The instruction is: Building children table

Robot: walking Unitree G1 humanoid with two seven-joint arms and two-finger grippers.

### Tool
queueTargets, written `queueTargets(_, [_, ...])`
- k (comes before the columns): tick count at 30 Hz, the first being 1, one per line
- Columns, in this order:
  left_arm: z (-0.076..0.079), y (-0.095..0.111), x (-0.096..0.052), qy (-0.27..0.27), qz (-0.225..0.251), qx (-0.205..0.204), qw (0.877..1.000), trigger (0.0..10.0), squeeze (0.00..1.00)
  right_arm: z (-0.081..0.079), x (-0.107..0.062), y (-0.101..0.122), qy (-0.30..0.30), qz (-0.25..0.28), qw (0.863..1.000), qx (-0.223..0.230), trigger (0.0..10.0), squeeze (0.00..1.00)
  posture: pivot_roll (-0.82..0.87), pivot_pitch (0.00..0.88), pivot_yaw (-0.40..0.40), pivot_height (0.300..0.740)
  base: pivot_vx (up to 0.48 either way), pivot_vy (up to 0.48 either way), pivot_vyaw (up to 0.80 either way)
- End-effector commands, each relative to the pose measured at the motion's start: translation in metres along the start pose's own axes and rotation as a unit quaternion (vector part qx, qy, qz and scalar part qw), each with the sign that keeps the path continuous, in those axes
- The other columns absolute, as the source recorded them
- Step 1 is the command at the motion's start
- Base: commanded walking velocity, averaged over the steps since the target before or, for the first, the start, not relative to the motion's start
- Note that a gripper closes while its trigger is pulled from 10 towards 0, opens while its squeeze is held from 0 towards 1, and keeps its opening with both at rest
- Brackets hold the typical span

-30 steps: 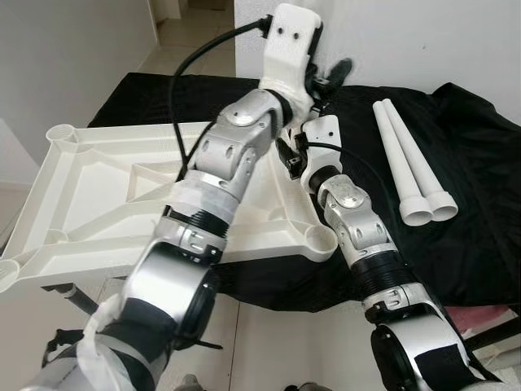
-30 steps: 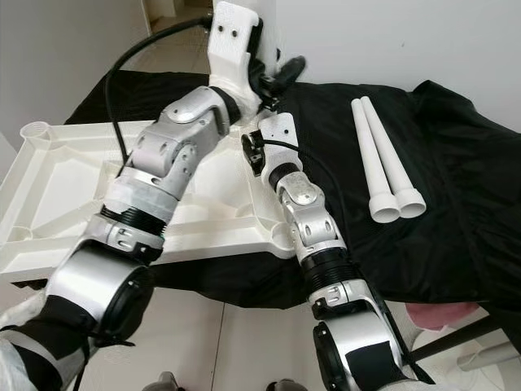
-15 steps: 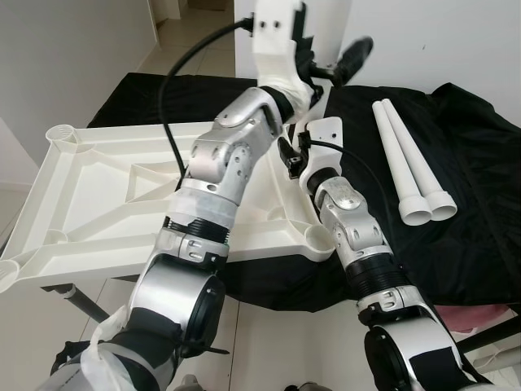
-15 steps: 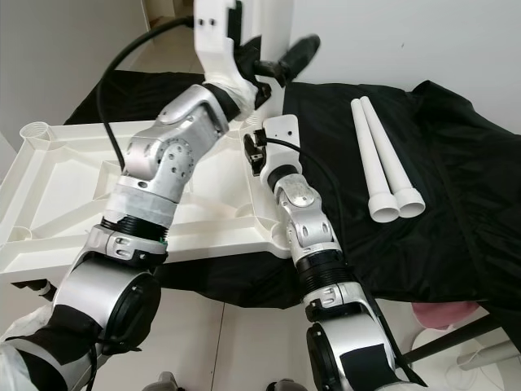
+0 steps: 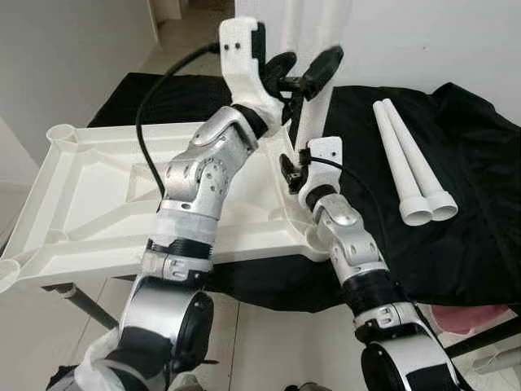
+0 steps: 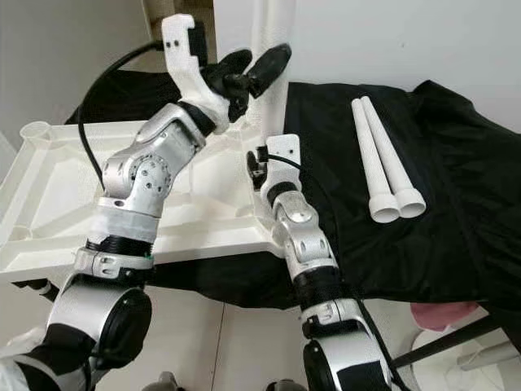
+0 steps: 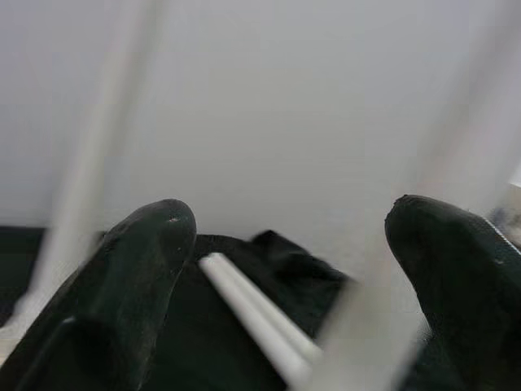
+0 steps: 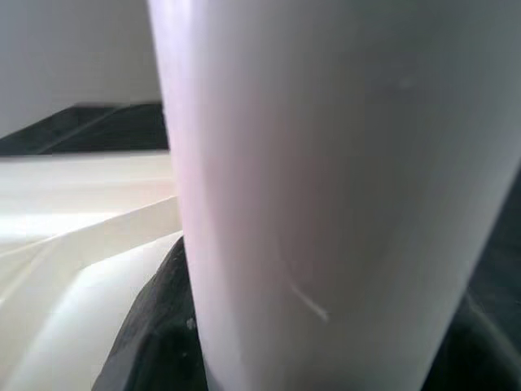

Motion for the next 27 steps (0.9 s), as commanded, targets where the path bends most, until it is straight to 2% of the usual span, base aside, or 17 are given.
queueTargets(1, [-0.012, -0.001, -0.006, 0.028, -0.002, -0.005, 1.0, 10.0, 0.0, 0.014, -0.004, 0.005, -0.036, 0.014, 0.999, 0.012, 10.0, 0.0, -0.01, 0.007, -0.001, 0.74, 0.0, 0.0, 0.0])
queueTargets(6, [-0.024, 0.0, -0.015, 0.054, 0.003, -0.001, 0.999, 10.0, 0.0, 0.024, -0.012, 0.006, -0.059, 0.023, 0.998, 0.03, 10.0, 0.0, -0.01, 0.0, -0.014, 0.74, 0.0, 0.0, 0.0])
queueTargets(13, [-0.034, 0.0, -0.026, 0.075, 0.003, 0.003, 0.997, 10.0, 0.0, 0.022, -0.019, 0.005, -0.035, 0.034, 0.998, 0.042, 10.0, 0.0, 0.0, 0.004, -0.022, 0.74, 0.0, 0.0, 0.0])
queueTargets(18, [-0.039, -0.005, -0.039, 0.083, -0.009, -0.007, 0.996, 10.0, 0.0, 0.018, -0.029, -0.001, -0.013, 0.031, 0.999, 0.027, 10.0, 0.0, 0.0, 0.011, -0.036, 0.74, 0.0, 0.0, 0.0])
queueTargets(23, [-0.043, -0.012, -0.048, 0.093, -0.021, 0.006, 0.995, 10.0, 0.0, 0.014, -0.035, 0.002, 0.002, 0.04, 0.999, 0.03, 10.0, 0.0, 0.0, 0.018, -0.039, 0.74, 0.0, 0.0, 0.0])
queueTargets(25, [-0.046, -0.021, -0.053, 0.103, -0.035, 0.035, 0.993, 10.0, 0.0, 0.009, -0.038, 0.0, 0.017, 0.04, 0.999, 0.032, 10.0, 0.0, 0.0, 0.022, -0.04, 0.74, 0.0, 0.0, 0.0])
queueTargets(27, [-0.046, -0.024, -0.055, 0.109, -0.037, 0.043, 0.992, 10.0, 0.0, 0.008, -0.039, 0.0, 0.022, 0.043, 0.998, 0.032, 10.0, 0.0, 0.01, 0.023, -0.039, 0.74, 0.0, 0.0, 0.0])
Point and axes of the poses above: a point about 5 cm out from each wrist's last joint towards the gripper, its own x axis pointing out of the wrist towards the gripper, its own y axis along the axis of the wrist's last joint, z = x × y, the point moved 4 cm from there along x, pointing out of the wrist towards the gripper, and after that the axes turned 10 degrees about -x, right-handed, at the moved point
